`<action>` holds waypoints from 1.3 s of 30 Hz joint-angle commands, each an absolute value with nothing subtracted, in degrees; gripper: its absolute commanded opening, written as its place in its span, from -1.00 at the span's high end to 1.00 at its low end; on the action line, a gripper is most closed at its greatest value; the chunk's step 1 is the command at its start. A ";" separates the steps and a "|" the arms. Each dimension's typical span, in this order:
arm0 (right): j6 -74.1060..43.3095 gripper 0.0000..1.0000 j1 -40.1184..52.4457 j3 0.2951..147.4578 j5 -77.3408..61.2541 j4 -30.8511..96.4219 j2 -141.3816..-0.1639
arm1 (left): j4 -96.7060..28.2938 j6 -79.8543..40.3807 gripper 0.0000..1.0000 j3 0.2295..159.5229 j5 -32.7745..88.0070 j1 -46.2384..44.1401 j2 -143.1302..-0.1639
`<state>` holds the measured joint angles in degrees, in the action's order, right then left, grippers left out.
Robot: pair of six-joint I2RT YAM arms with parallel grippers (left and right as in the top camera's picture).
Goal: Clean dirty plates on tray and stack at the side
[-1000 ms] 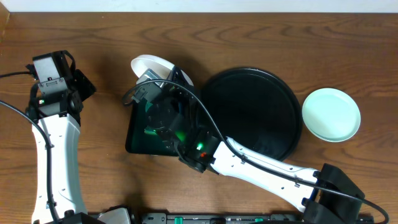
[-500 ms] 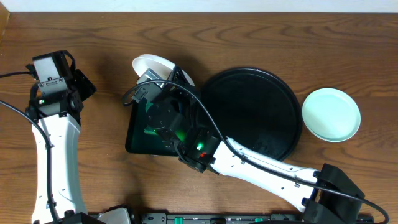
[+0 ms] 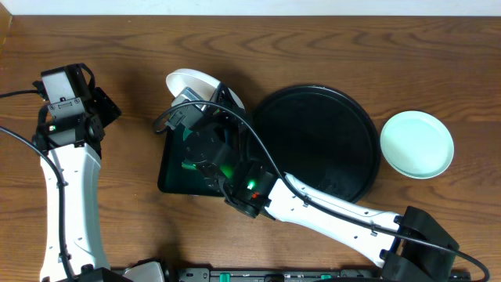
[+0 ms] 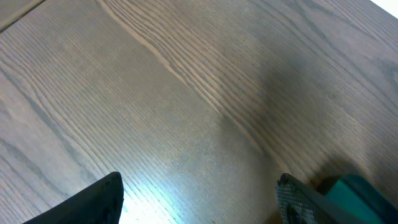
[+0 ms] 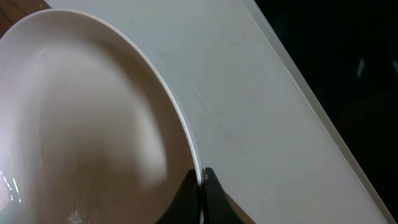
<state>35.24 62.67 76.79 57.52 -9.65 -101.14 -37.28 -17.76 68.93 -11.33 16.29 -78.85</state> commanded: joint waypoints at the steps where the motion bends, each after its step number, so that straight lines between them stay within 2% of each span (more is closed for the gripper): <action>1: 35.62 0.98 63.48 77.91 58.65 -9.87 -101.14 | -37.41 -17.82 -0.57 69.60 -12.05 16.47 -78.43; 8: 35.55 0.98 63.48 77.91 58.63 -9.85 -101.14 | -37.41 -17.82 -0.57 69.60 -12.05 16.47 -78.43; 14: 28.58 0.98 63.31 77.89 58.67 -9.10 -101.14 | -37.41 -17.82 -0.58 69.60 -12.05 16.47 -78.43; 18: 16.51 0.97 62.74 77.89 58.61 -5.15 -101.14 | -37.43 -17.82 -0.58 69.60 -12.05 16.47 -78.43; 22: -1.74 0.98 61.58 77.89 58.02 4.51 -101.14 | -37.41 -17.82 -0.58 69.60 -12.05 16.47 -78.43; 25: -15.16 0.98 60.23 77.89 52.23 12.82 -101.14 | -37.41 -17.82 -0.58 69.60 -12.05 16.47 -78.43; 28: -26.28 0.98 56.88 77.89 38.50 18.74 -101.14 | -37.43 -17.82 -0.57 69.60 -12.05 16.47 -78.43; 35: -28.95 0.98 49.58 77.89 21.80 19.77 -99.94 | -37.41 -17.82 -0.58 69.60 -12.05 16.47 -78.43; 39: -29.02 0.98 45.58 77.89 18.98 23.35 -96.57 | -37.41 -17.82 -0.58 69.60 -12.05 16.47 -78.43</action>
<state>-26.00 48.16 77.14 24.93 21.87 -100.86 -37.30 -17.76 68.93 -11.33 16.29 -78.85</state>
